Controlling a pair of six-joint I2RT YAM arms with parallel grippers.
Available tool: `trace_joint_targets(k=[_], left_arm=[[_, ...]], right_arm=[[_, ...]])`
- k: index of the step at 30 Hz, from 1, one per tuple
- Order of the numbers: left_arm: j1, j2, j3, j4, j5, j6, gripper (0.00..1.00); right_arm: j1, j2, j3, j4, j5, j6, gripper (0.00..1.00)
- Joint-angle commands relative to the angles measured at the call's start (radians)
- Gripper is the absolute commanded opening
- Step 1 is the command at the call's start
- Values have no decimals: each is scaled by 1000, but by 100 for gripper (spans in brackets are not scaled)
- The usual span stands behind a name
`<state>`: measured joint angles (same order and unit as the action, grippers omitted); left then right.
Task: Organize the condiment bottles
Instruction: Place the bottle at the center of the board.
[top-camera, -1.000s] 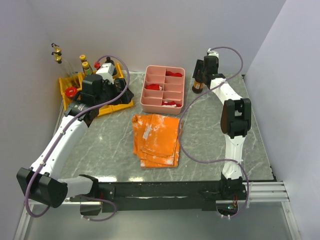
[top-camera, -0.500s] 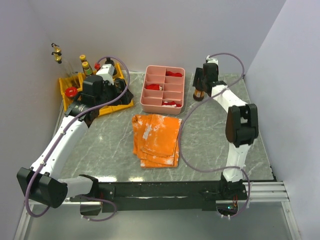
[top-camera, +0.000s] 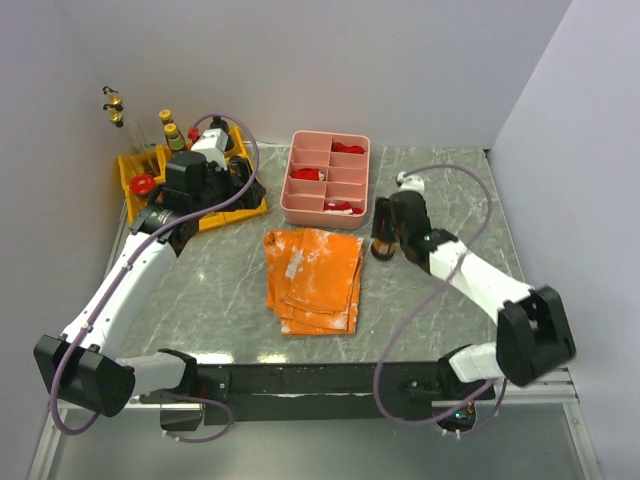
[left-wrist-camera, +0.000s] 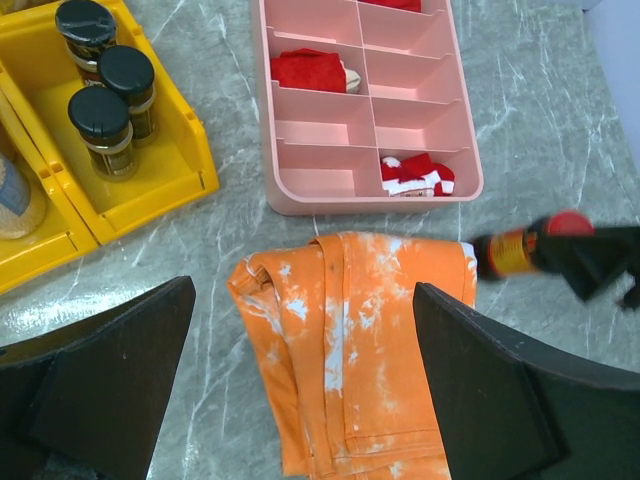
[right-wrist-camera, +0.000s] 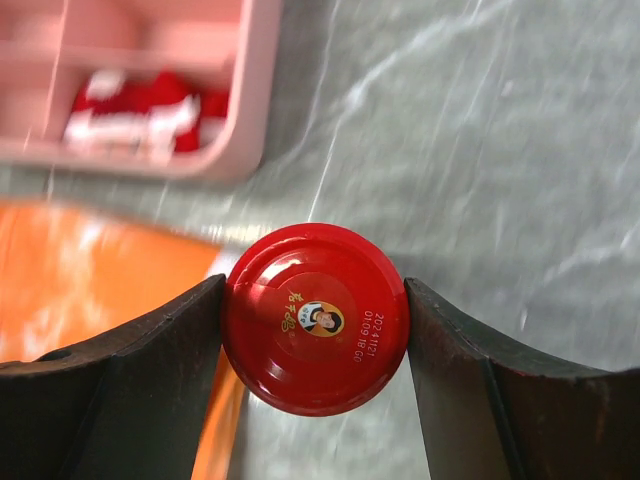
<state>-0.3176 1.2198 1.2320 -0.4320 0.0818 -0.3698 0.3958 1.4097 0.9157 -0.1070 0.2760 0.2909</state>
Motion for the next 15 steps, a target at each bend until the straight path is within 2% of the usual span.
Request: trace_joint_targets(k=[1,5,11,14,15], left_arm=[[0,-39,0,41,4,-21,96],[0,-46,-5,45,-2,-26,96],[-1,-34,-19,62,24,-34,96],[-3,-16,-12,65,62,-38,96],[-3,-11,-11,64,76,-41,96]], right_arm=[[73,-178,-99,-17,80,77,40],[140,-320,-172,-115,112,137,40],[187,-484,-311,-145,78,205,40],[196,-520,-345,-152,84,220,50],[198,-525,-345,-155,84,214,57]])
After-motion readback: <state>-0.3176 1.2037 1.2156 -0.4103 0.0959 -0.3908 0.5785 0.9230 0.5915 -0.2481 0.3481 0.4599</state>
